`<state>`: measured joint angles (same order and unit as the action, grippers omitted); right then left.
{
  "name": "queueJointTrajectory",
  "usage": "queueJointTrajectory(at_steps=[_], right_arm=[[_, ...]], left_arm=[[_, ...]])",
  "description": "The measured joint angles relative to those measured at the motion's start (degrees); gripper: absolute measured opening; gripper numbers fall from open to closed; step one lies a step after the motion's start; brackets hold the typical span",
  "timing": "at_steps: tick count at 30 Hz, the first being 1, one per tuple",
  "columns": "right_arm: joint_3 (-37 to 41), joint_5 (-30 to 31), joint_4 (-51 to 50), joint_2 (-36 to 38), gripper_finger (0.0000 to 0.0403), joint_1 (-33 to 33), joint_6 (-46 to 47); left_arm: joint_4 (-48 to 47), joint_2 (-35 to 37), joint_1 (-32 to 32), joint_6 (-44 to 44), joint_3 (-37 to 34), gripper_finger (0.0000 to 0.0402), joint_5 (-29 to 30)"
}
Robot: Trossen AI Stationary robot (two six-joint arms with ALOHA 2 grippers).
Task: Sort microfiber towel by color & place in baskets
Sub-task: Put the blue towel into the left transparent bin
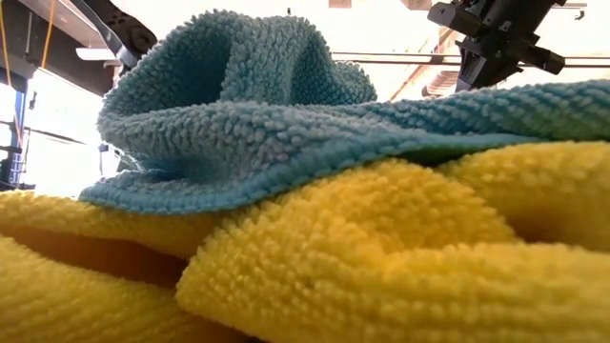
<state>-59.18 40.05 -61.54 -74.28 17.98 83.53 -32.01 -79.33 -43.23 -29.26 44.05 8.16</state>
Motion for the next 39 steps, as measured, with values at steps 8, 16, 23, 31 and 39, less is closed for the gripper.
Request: queueJointTrajectory(at_steps=[8,16,23,31,39], right_arm=[[0.0,0.0,0.0,0.0,0.0,0.0,-0.02],[0.0,0.0,-0.11,-0.01,0.0,0.0,-0.05],[0.0,-1.06,-0.24,0.0,0.0,0.0,-2.89],[0.0,-1.62,-0.24,0.0,0.0,0.0,-3.04],[0.0,-1.72,-0.22,0.0,0.0,0.0,-5.16]], left_arm=[[1.09,-2.12,-0.75,0.54,0.58,0.01,1.27],[-8.81,1.89,-0.72,0.33,7.81,0.0117,6.49],[-15.23,8.91,0.06,-2.01,14.73,0.0117,7.75],[-25.42,16.39,7.26,-12.37,17.12,0.0117,4.21],[-22.85,12.67,12.24,-17.42,12.53,0.0117,0.61]])
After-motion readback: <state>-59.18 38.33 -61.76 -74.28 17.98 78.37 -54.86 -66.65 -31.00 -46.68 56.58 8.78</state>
